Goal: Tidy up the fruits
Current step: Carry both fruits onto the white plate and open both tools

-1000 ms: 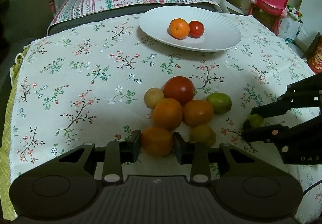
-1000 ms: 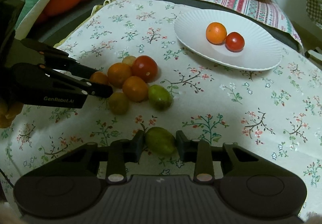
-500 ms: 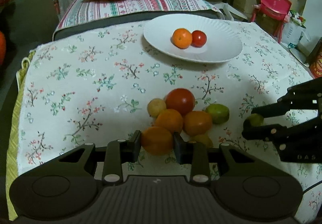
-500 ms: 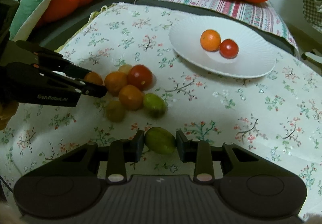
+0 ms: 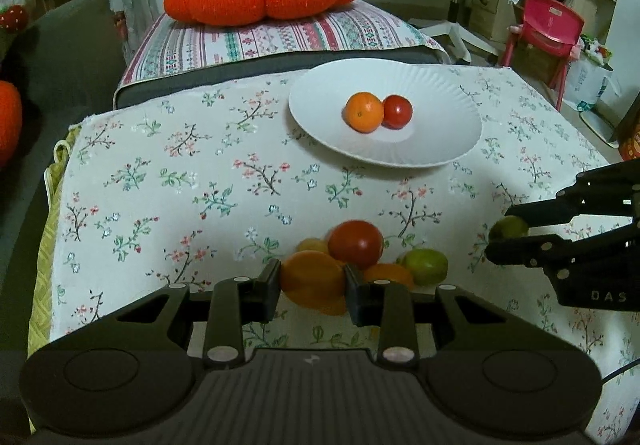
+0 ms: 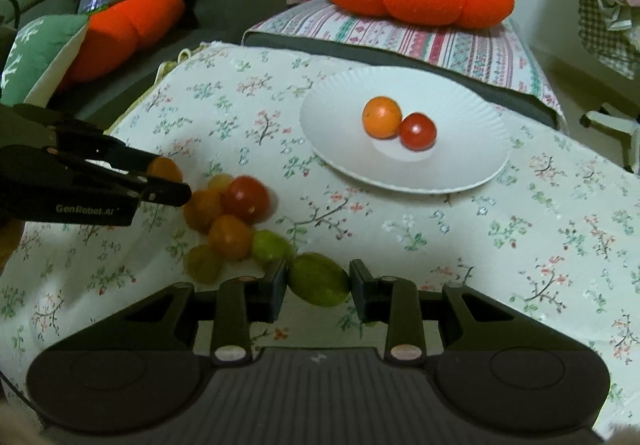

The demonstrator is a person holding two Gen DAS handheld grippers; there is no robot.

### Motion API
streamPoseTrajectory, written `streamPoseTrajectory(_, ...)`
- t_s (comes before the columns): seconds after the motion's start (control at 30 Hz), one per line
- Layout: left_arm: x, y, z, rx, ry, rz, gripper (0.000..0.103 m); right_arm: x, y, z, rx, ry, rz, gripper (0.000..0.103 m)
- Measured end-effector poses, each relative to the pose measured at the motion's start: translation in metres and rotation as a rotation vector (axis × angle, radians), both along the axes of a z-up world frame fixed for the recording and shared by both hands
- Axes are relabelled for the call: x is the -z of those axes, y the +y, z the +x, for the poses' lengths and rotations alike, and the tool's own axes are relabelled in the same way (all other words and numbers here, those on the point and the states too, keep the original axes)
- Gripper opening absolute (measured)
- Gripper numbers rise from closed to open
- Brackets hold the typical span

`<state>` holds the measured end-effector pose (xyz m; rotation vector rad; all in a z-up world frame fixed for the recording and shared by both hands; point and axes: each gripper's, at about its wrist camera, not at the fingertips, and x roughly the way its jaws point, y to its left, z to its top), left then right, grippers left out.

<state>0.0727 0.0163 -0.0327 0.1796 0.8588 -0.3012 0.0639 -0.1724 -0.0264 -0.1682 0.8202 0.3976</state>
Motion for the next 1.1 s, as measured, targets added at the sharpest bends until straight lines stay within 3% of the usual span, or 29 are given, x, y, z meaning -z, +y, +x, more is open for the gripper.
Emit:
streamPoseTrajectory(0.43, -0.019, -0.027, 0.013, 0.018, -0.063, -0.051, 0.008, -0.017, -0.008, 0.01, 0.039, -0.069, 0.018, 0.031)
streamPoseTrajectory(1.1, -0.008, -0.065, 0.069, 0.019, -0.139, -0.093, 0.008, -0.009, -0.022, 0.062, 0.147, -0.135, 0.017, 0.031)
